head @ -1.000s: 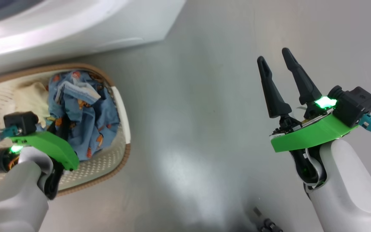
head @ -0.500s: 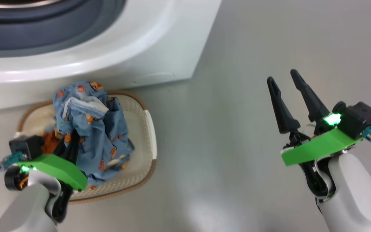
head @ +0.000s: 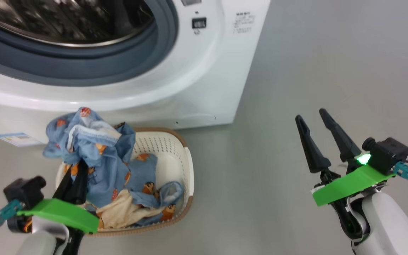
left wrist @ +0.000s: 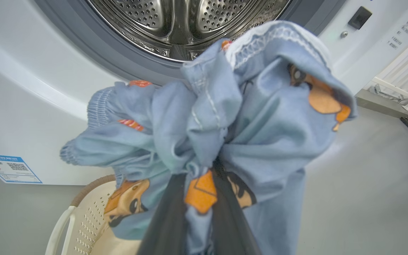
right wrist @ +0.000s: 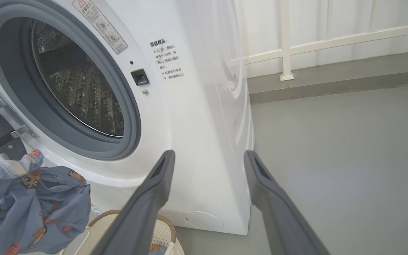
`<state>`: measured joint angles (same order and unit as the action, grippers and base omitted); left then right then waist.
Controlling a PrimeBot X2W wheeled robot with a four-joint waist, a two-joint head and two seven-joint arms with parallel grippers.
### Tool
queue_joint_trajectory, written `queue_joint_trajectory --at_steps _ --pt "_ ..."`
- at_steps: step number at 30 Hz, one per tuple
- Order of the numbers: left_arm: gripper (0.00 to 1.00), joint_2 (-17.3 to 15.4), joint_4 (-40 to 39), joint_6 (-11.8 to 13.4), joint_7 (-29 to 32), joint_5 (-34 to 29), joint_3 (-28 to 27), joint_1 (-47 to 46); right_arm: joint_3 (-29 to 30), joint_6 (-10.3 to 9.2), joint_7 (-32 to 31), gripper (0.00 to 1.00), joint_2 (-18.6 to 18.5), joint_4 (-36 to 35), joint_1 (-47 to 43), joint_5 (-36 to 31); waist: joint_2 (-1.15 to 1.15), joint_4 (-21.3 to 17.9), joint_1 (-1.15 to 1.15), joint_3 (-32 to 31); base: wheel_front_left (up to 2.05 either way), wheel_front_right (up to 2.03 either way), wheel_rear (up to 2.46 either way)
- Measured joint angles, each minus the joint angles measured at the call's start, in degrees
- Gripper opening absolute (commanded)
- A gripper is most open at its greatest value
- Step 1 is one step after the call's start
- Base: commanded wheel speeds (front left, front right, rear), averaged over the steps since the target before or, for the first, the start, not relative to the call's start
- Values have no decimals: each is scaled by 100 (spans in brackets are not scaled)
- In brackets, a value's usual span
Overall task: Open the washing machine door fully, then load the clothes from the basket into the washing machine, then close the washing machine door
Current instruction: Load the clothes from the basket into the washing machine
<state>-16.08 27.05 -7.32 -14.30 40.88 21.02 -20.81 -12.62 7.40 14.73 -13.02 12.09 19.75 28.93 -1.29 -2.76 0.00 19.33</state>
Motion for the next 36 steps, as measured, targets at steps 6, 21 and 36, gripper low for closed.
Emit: queue_joint_trajectory --at_steps 6,21,36 --pt "0 92 -645 1 0 -304 -433 525 -18 0 0 100 -78 59 -194 51 0 129 0 -407 0 0 0" --pt "0 236 -1965 416 0 -832 -847 1528 44 0 0 100 -180 65 -606 144 0 304 0 -1103 0 0 0" --pt "0 244 -2182 563 0 -903 -880 1621 48 0 0 100 -193 49 -691 141 0 270 0 -1203 0 0 0"
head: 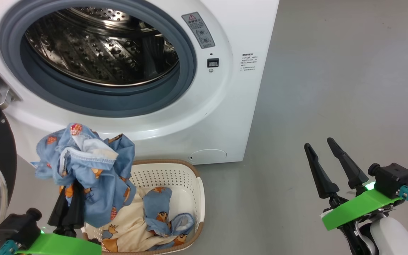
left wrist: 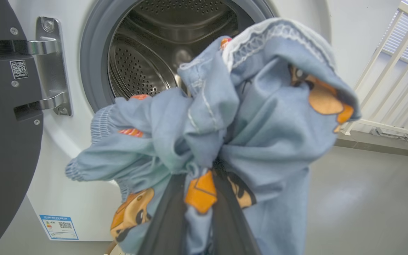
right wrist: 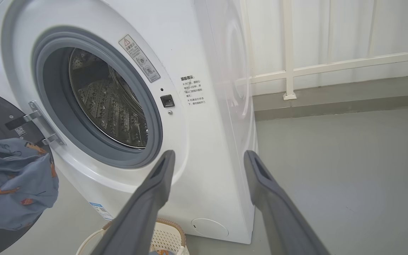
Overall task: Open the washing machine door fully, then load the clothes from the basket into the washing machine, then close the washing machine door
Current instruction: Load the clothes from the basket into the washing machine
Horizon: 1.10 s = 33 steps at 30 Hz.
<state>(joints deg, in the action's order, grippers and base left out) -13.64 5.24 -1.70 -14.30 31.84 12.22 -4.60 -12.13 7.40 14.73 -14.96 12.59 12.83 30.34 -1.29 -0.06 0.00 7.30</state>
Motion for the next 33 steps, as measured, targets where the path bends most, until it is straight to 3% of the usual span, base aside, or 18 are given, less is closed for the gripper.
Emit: queue_joint_trajectory --at_steps 6,13,33 --pt "0 12 35 42 2 -102 78 -174 15 0 0 100 -5 -54 1 -8 0 7 0 139 0 0 0" --pt "0 25 478 36 11 -203 120 -1140 15 0 0 100 -3 -154 66 -18 0 -59 0 478 0 0 0" --pt "0 -231 3085 -265 -18 -500 -320 -4653 175 0 0 100 257 -680 877 -205 0 -669 0 2095 0 0 0"
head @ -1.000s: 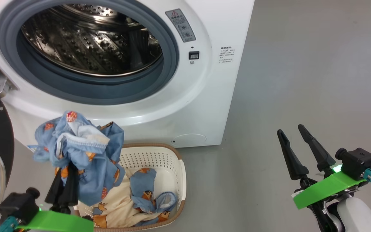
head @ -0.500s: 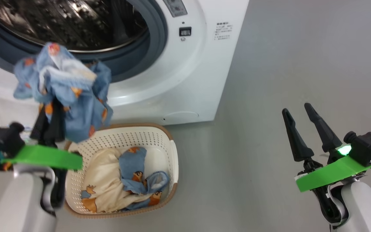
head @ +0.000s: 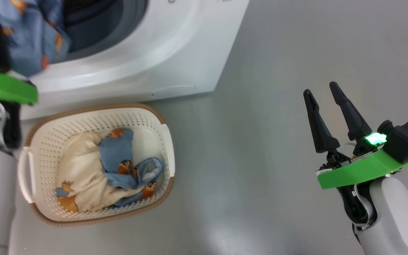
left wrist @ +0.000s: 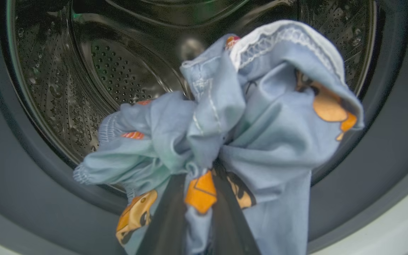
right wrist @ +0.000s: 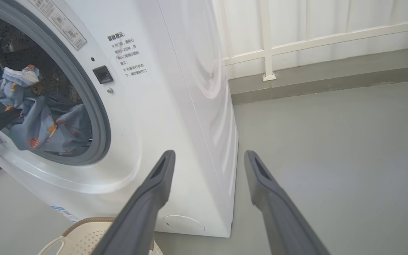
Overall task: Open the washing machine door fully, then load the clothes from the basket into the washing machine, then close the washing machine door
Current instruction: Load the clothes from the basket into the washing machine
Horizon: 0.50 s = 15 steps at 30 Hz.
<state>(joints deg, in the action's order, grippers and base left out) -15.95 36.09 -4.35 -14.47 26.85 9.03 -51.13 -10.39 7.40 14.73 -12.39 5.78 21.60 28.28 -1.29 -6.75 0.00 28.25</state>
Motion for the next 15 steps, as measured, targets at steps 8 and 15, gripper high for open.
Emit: queue_joint_trajectory --at_steps 8,15 --pt "0 -114 671 -58 -7 -180 -68 -1043 -32 0 0 100 115 -100 250 -10 0 -221 0 597 0 0 0" --pt "0 -235 1137 -94 -7 -376 -141 -1850 -25 0 0 100 202 -119 317 -49 0 -432 0 1143 0 0 0"
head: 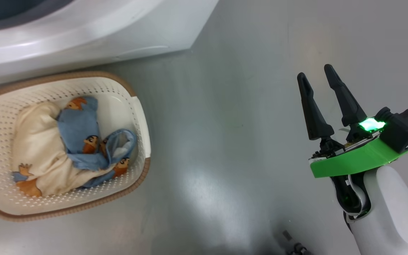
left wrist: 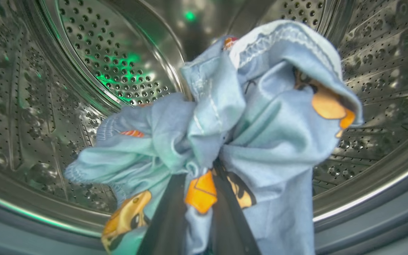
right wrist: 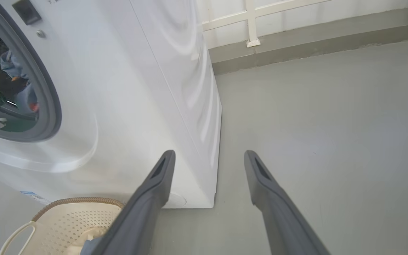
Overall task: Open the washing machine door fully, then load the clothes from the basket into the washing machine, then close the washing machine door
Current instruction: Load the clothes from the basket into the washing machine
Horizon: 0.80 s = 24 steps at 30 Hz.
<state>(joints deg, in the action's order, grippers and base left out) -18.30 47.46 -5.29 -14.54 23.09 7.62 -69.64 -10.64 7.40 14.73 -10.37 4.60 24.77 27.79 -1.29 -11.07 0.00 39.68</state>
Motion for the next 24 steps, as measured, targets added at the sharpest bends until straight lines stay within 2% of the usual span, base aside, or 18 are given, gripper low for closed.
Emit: queue_joint_trajectory --at_steps 9,16,17,18,24 --pt "0 -189 515 4 -16 -256 1 -872 -31 0 0 100 172 -41 125 0 0 -308 0 482 0 0 0" --pt "0 -356 227 126 -19 -555 -134 -1280 -53 0 0 100 216 -37 122 0 0 -533 0 591 0 0 0" --pt "17 -352 326 153 -20 -586 -136 -1282 -53 0 0 100 223 -34 122 0 0 -554 0 589 0 0 0" --pt "100 -337 471 153 -18 -599 -124 -1277 -53 0 0 100 225 -30 119 0 0 -566 0 576 0 0 0" --pt "100 -301 893 153 -18 -631 -125 -1291 -69 0 0 100 227 -7 117 0 0 -574 0 489 0 0 0"
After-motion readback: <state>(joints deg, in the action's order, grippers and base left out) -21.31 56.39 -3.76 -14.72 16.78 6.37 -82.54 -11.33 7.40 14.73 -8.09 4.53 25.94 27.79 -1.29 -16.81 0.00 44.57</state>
